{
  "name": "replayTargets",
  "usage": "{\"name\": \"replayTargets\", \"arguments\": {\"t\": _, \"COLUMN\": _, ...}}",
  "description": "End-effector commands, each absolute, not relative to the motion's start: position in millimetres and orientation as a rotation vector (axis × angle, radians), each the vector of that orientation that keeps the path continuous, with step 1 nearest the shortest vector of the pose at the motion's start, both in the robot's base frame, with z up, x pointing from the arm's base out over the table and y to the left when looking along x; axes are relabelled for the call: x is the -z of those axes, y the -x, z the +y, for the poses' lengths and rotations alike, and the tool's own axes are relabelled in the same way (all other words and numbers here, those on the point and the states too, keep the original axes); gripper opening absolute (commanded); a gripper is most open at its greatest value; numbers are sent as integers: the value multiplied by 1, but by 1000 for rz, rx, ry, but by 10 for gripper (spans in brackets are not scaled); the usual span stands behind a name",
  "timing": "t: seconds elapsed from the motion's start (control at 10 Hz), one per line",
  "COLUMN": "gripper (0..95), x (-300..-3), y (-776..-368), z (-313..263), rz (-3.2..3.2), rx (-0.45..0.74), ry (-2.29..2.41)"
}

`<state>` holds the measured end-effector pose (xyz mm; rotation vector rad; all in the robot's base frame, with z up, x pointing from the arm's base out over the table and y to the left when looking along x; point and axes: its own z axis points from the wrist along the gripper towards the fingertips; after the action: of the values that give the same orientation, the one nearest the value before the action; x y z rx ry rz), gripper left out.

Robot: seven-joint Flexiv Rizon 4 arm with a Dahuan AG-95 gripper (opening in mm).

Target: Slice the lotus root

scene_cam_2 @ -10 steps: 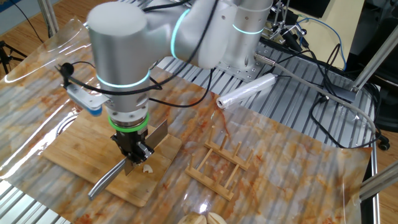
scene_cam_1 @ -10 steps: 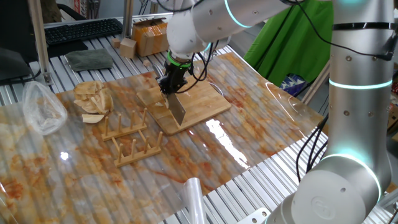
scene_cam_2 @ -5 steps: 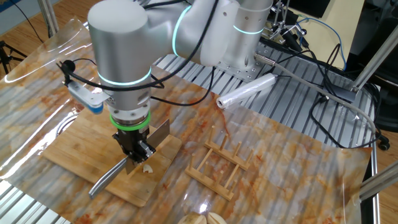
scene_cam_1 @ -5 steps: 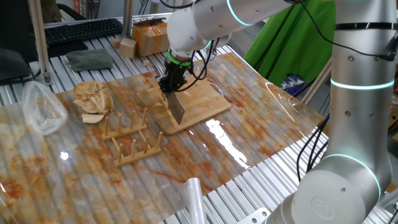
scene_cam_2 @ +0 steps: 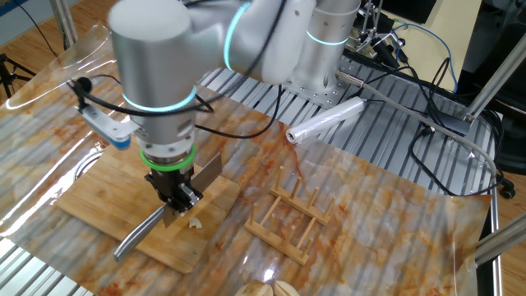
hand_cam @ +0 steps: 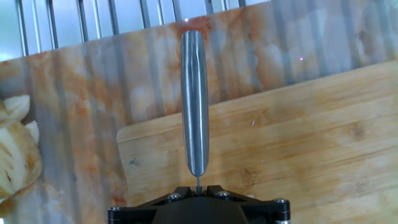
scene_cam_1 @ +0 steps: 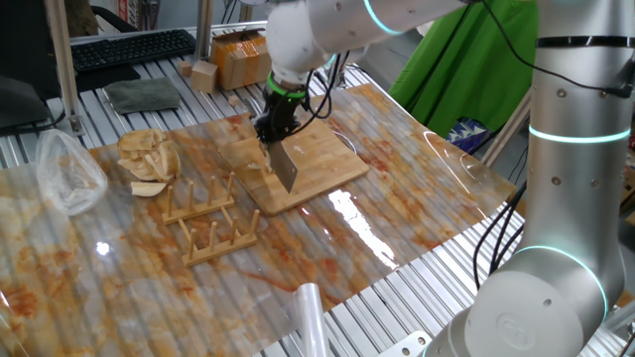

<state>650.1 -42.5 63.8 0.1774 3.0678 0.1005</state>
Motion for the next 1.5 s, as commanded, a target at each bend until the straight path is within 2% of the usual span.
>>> {"name": "replayTargets", "arguments": {"t": 0.1, "gripper": 0, "x": -72, "y": -650, "z": -46, "rz": 3071, "rx": -100, "ry": -156}}
{"name": "replayTargets", "arguments": {"t": 1.5, "gripper": 0, "x": -68, "y": -640, "z": -53, "rz": 3062, "rx": -81, "ry": -140}}
